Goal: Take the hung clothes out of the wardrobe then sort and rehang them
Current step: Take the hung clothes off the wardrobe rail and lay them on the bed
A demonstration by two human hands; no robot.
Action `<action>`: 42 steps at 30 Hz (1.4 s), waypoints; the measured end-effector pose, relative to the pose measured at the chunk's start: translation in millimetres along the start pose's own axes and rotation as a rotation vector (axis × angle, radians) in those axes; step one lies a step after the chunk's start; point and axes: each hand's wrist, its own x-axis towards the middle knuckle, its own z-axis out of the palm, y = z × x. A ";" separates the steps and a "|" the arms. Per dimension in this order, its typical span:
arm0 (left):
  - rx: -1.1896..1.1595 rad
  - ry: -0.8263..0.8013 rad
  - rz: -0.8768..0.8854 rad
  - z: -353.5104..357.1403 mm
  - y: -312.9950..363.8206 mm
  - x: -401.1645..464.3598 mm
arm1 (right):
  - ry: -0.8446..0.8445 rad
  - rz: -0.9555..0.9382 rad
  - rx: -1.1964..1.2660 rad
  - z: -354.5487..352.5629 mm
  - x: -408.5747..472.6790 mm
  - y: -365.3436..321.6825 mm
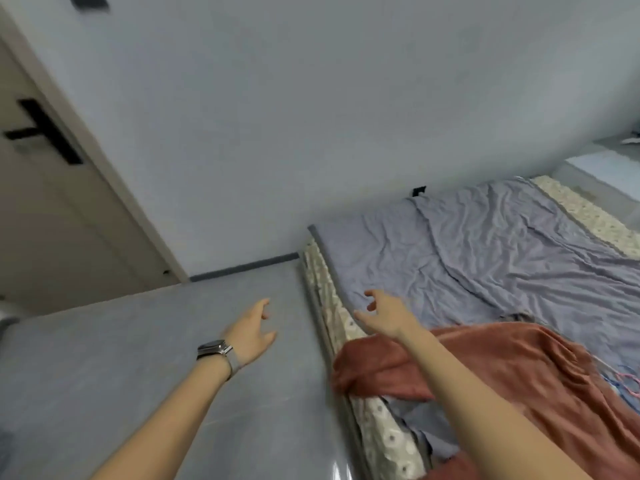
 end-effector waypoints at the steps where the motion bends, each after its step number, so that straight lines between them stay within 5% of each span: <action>1: -0.016 0.055 -0.056 -21.6 -34.6 -25.2 | -0.023 -0.062 -0.030 19.8 0.7 -40.1; 10: -0.332 0.531 -0.578 -131.3 -251.1 -310.4 | -0.383 -0.708 -0.145 210.8 -89.1 -374.2; 18: -0.517 0.980 -0.877 -146.0 -315.8 -485.2 | -0.697 -1.140 -0.095 333.9 -213.6 -524.7; 31: -0.617 1.407 -1.193 -150.2 -406.5 -652.0 | -1.155 -1.221 -0.068 507.3 -360.0 -685.1; 42: -0.604 1.456 -1.177 -180.1 -524.6 -755.1 | -1.009 -1.203 -0.065 642.0 -450.5 -778.7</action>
